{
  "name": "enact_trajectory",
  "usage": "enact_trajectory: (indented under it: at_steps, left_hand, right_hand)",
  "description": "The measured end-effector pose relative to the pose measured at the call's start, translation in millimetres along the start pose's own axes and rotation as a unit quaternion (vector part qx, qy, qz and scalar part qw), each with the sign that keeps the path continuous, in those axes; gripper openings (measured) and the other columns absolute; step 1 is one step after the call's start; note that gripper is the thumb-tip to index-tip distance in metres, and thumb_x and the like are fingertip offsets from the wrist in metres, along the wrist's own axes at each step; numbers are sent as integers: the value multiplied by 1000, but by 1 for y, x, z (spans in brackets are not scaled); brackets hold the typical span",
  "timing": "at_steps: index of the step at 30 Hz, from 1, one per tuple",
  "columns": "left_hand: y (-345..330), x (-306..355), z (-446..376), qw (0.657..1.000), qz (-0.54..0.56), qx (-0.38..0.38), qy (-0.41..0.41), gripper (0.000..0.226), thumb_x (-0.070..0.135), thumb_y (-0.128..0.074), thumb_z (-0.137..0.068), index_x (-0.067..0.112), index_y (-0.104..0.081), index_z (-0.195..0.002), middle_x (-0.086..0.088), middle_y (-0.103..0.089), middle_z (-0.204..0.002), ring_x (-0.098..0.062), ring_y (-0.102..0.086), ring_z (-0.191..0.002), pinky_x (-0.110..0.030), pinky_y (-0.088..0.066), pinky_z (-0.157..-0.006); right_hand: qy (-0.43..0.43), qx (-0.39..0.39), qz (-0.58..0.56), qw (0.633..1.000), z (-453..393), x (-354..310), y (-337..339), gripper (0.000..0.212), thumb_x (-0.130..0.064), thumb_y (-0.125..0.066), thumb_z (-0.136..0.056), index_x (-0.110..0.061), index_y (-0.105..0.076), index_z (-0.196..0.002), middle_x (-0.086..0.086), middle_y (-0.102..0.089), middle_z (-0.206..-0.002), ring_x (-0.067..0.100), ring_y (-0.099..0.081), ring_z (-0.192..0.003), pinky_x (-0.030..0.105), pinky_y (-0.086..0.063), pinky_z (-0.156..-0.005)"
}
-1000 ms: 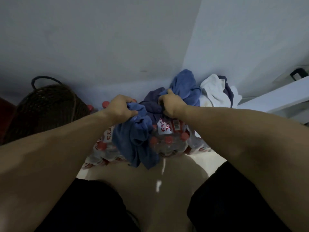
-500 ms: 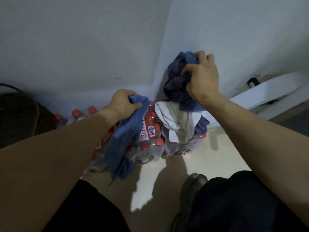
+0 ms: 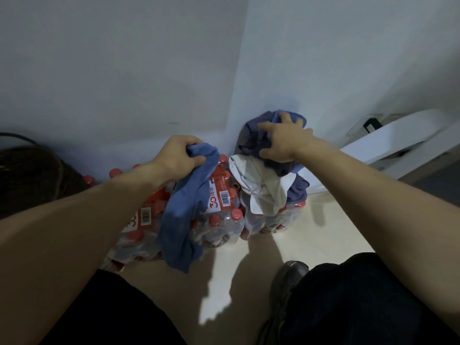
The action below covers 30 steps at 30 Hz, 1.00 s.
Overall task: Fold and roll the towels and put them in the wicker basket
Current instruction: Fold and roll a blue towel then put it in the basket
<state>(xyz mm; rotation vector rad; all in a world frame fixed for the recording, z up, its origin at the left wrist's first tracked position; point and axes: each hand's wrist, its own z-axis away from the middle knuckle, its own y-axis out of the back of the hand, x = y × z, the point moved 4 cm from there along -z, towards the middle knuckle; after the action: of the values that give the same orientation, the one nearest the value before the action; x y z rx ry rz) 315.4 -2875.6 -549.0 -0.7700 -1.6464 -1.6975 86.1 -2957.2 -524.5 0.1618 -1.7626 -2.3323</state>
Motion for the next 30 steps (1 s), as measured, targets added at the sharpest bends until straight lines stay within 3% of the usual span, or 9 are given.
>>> enact_trajectory:
  at_steps: [4,8,10,13,15,18,20,23,30]
  left_hand:
    - [14,15,11,999,23,-30,0,15,3,-69,-86,4,-69,-101,-8,-66,-89,-12,-58,-75,-7,-46,-61]
    - [28,35,33,983,169,-71,17,12,-8,-63,-86,-1,-66,-96,-20,-66,-93,-24,-62,-85,-36,-55,-81]
    - [31,39,38,969,230,-86,34,14,-13,-57,-84,-6,-63,-94,-25,-64,-94,-26,-61,-85,-43,-53,-82]
    - [39,37,47,939,320,-108,61,16,4,-48,-82,-1,-62,-84,-13,-65,-86,-20,-61,-80,-33,-50,-74]
    - [47,33,48,937,334,-91,56,26,15,-49,-93,3,-67,-78,-8,-69,-79,-19,-65,-77,-29,-55,-70]
    - [56,27,50,956,292,-30,25,18,25,-71,-82,12,-68,-69,-3,-69,-70,-15,-67,-68,-24,-55,-66]
    - [60,20,52,964,265,-13,15,9,14,-77,-76,14,-69,-80,-4,-72,-83,-15,-70,-79,-25,-57,-72]
    - [68,11,57,977,214,-15,20,29,4,-78,-77,17,-68,-101,-4,-72,-105,-18,-71,-95,-30,-57,-80]
    - [85,3,66,996,76,-41,2,27,0,-72,-83,14,-71,-106,-2,-72,-103,-6,-69,-88,-14,-55,-75]
  right_hand:
    - [161,143,-174,961,30,-49,27,49,-23,-60,-89,-16,-51,-137,13,-54,-129,31,-54,-116,31,-43,-94]
    - [237,-103,-391,883,60,-96,1,48,-33,-65,-93,-17,-50,-136,1,-61,-130,14,-60,-115,27,-48,-96]
    - [239,-137,-414,868,64,-101,-9,30,-35,-68,-91,-19,-62,-116,-1,-69,-112,8,-65,-102,28,-52,-88]
    - [254,-60,-346,901,68,-113,-4,25,-39,-78,-81,-18,-64,-83,-1,-67,-75,3,-63,-67,24,-48,-60]
    - [252,-11,-304,918,70,-125,0,43,-46,-81,-75,-9,-64,-89,8,-68,-80,19,-64,-72,32,-49,-61]
    - [257,25,-286,923,75,-138,8,48,-54,-81,-71,-14,-66,-93,3,-68,-85,18,-63,-74,24,-45,-58]
    - [271,12,-265,925,78,-144,9,42,-55,-80,-72,-17,-66,-86,-1,-66,-78,14,-61,-69,18,-41,-53]
    - [264,-44,-279,922,81,-141,8,44,-55,-83,-67,-17,-61,-71,-6,-59,-61,4,-55,-52,12,-37,-46]
    - [207,-118,-491,838,75,-116,4,35,-21,-89,-69,-12,-61,-88,8,-58,-81,19,-60,-76,41,-53,-76]
